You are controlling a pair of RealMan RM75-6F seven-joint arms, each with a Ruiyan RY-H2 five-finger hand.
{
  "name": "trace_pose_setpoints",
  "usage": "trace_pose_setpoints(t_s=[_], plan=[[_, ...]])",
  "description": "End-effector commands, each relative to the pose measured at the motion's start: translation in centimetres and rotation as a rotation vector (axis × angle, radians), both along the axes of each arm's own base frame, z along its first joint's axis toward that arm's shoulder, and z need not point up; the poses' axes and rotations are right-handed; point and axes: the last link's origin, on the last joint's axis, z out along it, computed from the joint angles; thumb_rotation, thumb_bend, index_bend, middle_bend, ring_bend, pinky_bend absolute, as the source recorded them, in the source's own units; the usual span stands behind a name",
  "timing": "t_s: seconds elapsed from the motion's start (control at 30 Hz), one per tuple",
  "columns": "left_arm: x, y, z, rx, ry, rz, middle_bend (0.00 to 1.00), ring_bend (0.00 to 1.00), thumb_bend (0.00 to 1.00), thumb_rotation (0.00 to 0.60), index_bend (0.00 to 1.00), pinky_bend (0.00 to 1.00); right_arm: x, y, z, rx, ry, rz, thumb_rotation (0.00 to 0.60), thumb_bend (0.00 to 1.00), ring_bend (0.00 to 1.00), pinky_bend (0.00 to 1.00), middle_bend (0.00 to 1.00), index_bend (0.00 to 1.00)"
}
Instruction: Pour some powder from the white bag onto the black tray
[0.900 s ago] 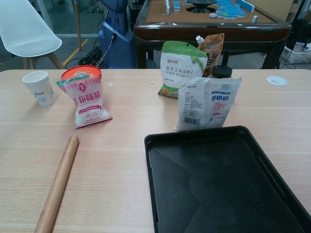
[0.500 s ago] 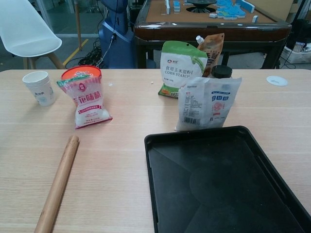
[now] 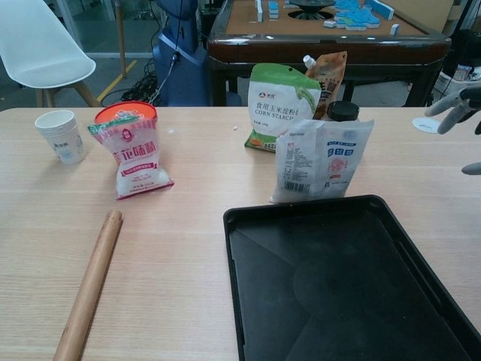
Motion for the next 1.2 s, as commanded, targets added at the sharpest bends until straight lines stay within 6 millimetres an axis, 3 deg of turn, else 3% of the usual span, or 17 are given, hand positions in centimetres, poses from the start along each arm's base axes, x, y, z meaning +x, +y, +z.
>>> trace_pose_setpoints(t_s=[0.03, 0.23, 0.53, 1.2], plan=[[0.1, -0.1, 0.0, 0.001, 0.003, -0.001, 0.09, 0.13, 0.21, 0.600, 0.07, 0.08, 1.1, -2.5, -2.9, 0.058, -0.035, 0.010, 0.600, 0.00, 0.15, 0.21, 0.23, 0.12], [0.2, -0.1, 0.1, 0.005, 0.009, 0.004, 0.09, 0.13, 0.21, 0.600, 0.07, 0.08, 2.6, -4.5, -6.1, 0.088, -0.064, 0.057, 0.600, 0.00, 0.14, 0.21, 0.22, 0.12], [0.4, 0.0, 0.0, 0.000, 0.020, 0.006, 0.09, 0.13, 0.21, 0.600, 0.07, 0.08, 3.5, -6.1, -9.3, 0.105, -0.181, 0.072, 0.600, 0.00, 0.14, 0.21, 0.26, 0.12], [0.6, -0.1, 0.1, 0.001, 0.036, 0.017, 0.09, 0.13, 0.21, 0.600, 0.07, 0.08, 4.2, -7.2, -14.8, 0.174, -0.263, 0.074, 0.600, 0.00, 0.17, 0.21, 0.31, 0.19]])
